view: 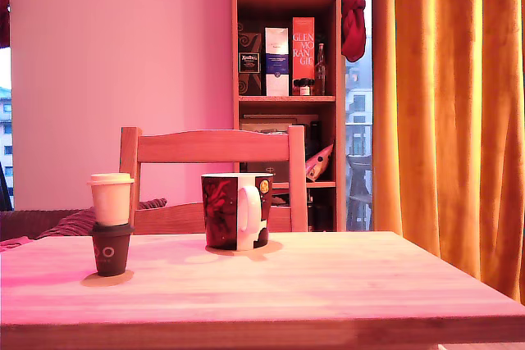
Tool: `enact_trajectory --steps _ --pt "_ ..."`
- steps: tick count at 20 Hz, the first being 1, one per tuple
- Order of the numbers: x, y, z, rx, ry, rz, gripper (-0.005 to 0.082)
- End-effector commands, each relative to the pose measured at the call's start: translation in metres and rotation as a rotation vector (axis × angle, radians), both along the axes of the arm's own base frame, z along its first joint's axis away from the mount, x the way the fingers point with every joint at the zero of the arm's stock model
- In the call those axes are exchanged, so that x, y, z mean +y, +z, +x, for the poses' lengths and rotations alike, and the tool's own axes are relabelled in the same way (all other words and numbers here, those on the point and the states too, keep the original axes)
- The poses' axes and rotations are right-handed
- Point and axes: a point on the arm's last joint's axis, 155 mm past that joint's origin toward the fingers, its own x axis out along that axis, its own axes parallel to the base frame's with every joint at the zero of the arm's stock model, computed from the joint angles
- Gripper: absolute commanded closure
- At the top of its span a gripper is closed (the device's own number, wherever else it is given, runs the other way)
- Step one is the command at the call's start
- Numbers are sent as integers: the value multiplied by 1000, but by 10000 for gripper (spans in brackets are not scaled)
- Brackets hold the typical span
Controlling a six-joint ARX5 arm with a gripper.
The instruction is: Pick up the coffee capsules on the table and drop them inside the coffee cup
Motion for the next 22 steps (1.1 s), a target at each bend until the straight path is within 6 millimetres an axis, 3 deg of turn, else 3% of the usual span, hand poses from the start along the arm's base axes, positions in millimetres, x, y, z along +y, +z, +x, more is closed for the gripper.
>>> enact_trajectory --steps 1,8,13,18,22 --pt "1 -16 -1 41 7 -1 789" --pt "1 -16 -1 45 8 -14 789" --pt "-3 -5 0 12 -11 -58 789" --pt "-23 9 -5 -40 -105 -68 789" --pt "-45 1 -11 -32 -194 -70 789"
